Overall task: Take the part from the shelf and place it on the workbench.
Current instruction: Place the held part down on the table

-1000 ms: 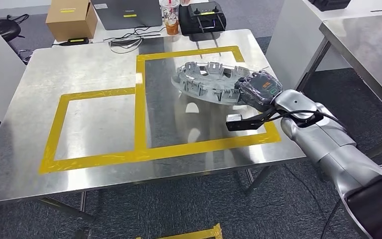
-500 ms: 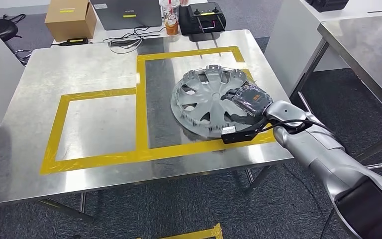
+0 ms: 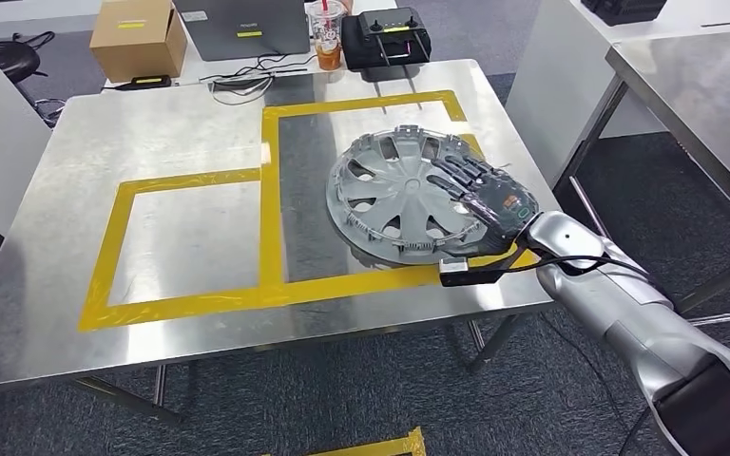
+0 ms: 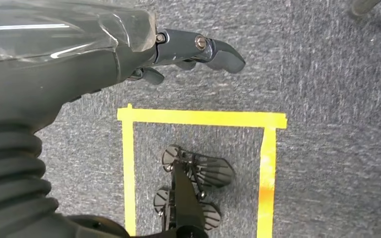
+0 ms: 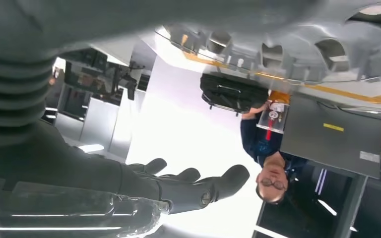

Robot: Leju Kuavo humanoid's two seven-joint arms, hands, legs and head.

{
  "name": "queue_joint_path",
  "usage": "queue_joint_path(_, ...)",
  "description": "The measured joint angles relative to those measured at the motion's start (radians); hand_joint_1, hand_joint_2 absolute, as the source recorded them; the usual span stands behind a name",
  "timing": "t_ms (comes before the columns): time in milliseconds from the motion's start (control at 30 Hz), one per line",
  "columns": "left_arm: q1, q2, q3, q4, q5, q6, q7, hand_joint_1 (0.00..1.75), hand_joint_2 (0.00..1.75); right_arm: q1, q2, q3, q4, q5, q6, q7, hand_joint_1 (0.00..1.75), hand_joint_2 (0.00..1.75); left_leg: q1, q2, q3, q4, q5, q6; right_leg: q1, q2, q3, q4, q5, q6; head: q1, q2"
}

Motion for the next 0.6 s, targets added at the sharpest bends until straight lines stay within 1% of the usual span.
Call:
queue_joint_path(33, 0.000, 0.000, 0.000, 0.001, 0.004, 0.001, -0.002, 0.00, 0.00, 0.000, 0.001, -0.002, 0.001, -0.012, -0.006, 0.001, 0.00, 0.00, 0.002, 0.000, -0.006, 0.011, -0.009, -0.006, -0.003, 0.000, 0.001, -0.001, 0.002, -0.004, -0.001, 0.000)
queue_joint_path(67, 0.000, 0.000, 0.000, 0.002, 0.008, 0.002, -0.004, 0.00, 0.00, -0.001, 0.002, -0.005, 0.002, -0.026, -0.015, 0.002, 0.00, 0.00, 0.004, 0.001, -0.021, 0.043, -0.030, -0.013, -0.006, 0.000, 0.001, -0.002, 0.003, -0.008, -0.002, 0.000)
queue_joint_path(100, 0.000, 0.000, 0.000, 0.003, 0.014, 0.005, -0.005, 0.00, 0.00, 0.000, 0.003, -0.011, 0.002, -0.048, -0.029, 0.005, 0.00, 0.00, 0.006, 0.001, -0.045, 0.095, -0.059, -0.019, -0.008, 0.000, 0.002, -0.003, 0.004, -0.011, -0.003, 0.000)
queue_joint_path(133, 0.000, 0.000, 0.000, 0.004, 0.017, 0.009, -0.006, 0.00, 0.00, 0.003, 0.005, -0.021, 0.001, -0.076, -0.046, 0.009, 0.00, 0.00, 0.008, 0.001, -0.075, 0.162, -0.093, -0.024, -0.007, 0.000, 0.002, -0.002, 0.004, -0.012, -0.004, 0.000)
queue_joint_path(167, 0.001, 0.000, -0.001, 0.006, 0.022, 0.014, -0.004, 0.00, 0.00, 0.011, 0.007, -0.035, -0.002, -0.108, -0.062, 0.009, 0.00, 0.00, 0.010, 0.001, -0.106, 0.229, -0.120, -0.027, -0.007, 0.000, 0.001, -0.002, 0.004, -0.013, -0.004, 0.000)
queue_joint_path(200, 0.001, -0.001, -0.001, 0.008, 0.027, 0.018, -0.002, 0.00, 0.00, 0.026, 0.011, -0.063, -0.015, -0.143, -0.076, 0.003, 0.00, 0.00, 0.012, 0.002, -0.125, 0.272, -0.131, -0.029, -0.006, 0.000, 0.002, -0.002, 0.004, -0.013, -0.004, 0.000)
queue_joint_path(233, 0.002, -0.002, -0.001, 0.010, 0.031, 0.021, 0.001, 0.00, 0.00, 0.046, 0.015, -0.099, -0.034, -0.169, -0.086, -0.008, 0.00, 0.00, 0.013, 0.002, -0.130, 0.284, -0.127, -0.028, -0.005, 0.000, 0.002, -0.002, 0.004, -0.013, -0.003, 0.000)
queue_joint_path(267, 0.002, -0.004, -0.001, 0.011, 0.035, 0.024, 0.005, 0.00, 0.00, 0.070, 0.023, -0.151, -0.059, -0.194, -0.091, -0.029, 0.00, 0.00, 0.012, 0.002, -0.113, 0.250, -0.104, -0.025, -0.003, 0.000, 0.003, -0.002, 0.004, -0.013, -0.003, 0.000)
queue_joint_path(300, 0.002, -0.005, -0.001, 0.012, 0.038, 0.026, 0.009, 0.00, 0.00, 0.097, 0.035, -0.210, -0.088, -0.221, -0.094, -0.055, 0.00, 0.00, 0.011, 0.002, -0.079, 0.186, -0.072, -0.019, -0.002, 0.001, 0.003, -0.002, 0.004, -0.013, -0.003, 0.000)
queue_joint_path(333, 0.001, -0.006, -0.002, 0.013, 0.041, 0.027, 0.012, 0.00, 0.00, 0.121, 0.050, -0.272, -0.117, -0.249, -0.096, -0.085, 0.00, 0.00, 0.009, 0.002, -0.042, 0.114, -0.047, -0.012, -0.001, 0.002, 0.003, -0.002, 0.004, -0.013, -0.003, 0.000)
queue_joint_path(367, 0.000, -0.006, -0.003, 0.013, 0.044, 0.028, 0.016, 0.00, 0.00, 0.146, 0.065, -0.334, -0.147, -0.281, -0.098, -0.116, 0.00, 0.00, 0.006, 0.003, -0.008, 0.052, -0.028, -0.005, 0.002, 0.002, 0.003, -0.002, 0.004, -0.012, -0.003, 0.000)
queue_joint_path(400, -0.001, -0.007, -0.005, 0.014, 0.047, 0.029, 0.020, 0.00, 0.00, 0.171, 0.081, -0.392, -0.179, -0.314, -0.099, -0.142, 0.00, 0.00, 0.002, 0.003, 0.012, 0.016, -0.021, 0.000, 0.003, 0.001, 0.002, -0.002, 0.004, -0.009, -0.003, 0.000)
queue_joint_path(467, 0.000, -0.009, -0.009, 0.016, 0.058, 0.027, 0.036, 0.00, 0.00, 0.233, 0.114, -0.497, -0.256, -0.381, -0.101, -0.176, 0.00, 0.00, -0.003, 0.003, 0.022, 0.001, -0.019, 0.007, 0.005, -0.001, 0.002, -0.004, 0.007, -0.002, -0.003, 0.000)
queue_joint_path(500, 0.001, -0.010, -0.011, 0.018, 0.065, 0.024, 0.047, 0.00, 0.00, 0.270, 0.133, -0.545, -0.305, -0.421, -0.101, -0.183, 0.00, 0.00, -0.002, 0.003, 0.024, -0.006, -0.013, 0.011, 0.005, -0.003, 0.001, -0.004, 0.007, 0.003, -0.003, 0.000)
queue_joint_path(533, 0.002, -0.012, -0.011, 0.020, 0.074, 0.020, 0.059, 0.00, 0.00, 0.310, 0.151, -0.586, -0.361, -0.464, -0.101, -0.185, 0.00, 0.00, 0.000, 0.003, 0.027, -0.015, -0.005, 0.018, 0.006, -0.003, -0.002, 0.001, -0.001, 0.005, -0.002, 0.000)
queue_joint_path(567, 0.003, -0.014, -0.012, 0.022, 0.083, 0.016, 0.069, 0.00, 0.00, 0.347, 0.167, -0.623, -0.418, -0.506, -0.101, -0.182, 0.00, 0.00, 0.002, 0.003, 0.028, -0.024, 0.003, 0.024, 0.007, -0.004, -0.013, 0.023, -0.018, 0.004, -0.002, 0.000)
queue_joint_path(600, 0.003, -0.017, -0.013, 0.023, 0.089, 0.013, 0.077, 0.00, 0.00, 0.378, 0.178, -0.650, -0.468, -0.541, -0.101, -0.177, 0.00, 0.00, 0.003, 0.003, 0.028, -0.031, 0.009, 0.030, 0.007, -0.004, -0.032, 0.068, -0.048, 0.000, -0.001, 0.000)
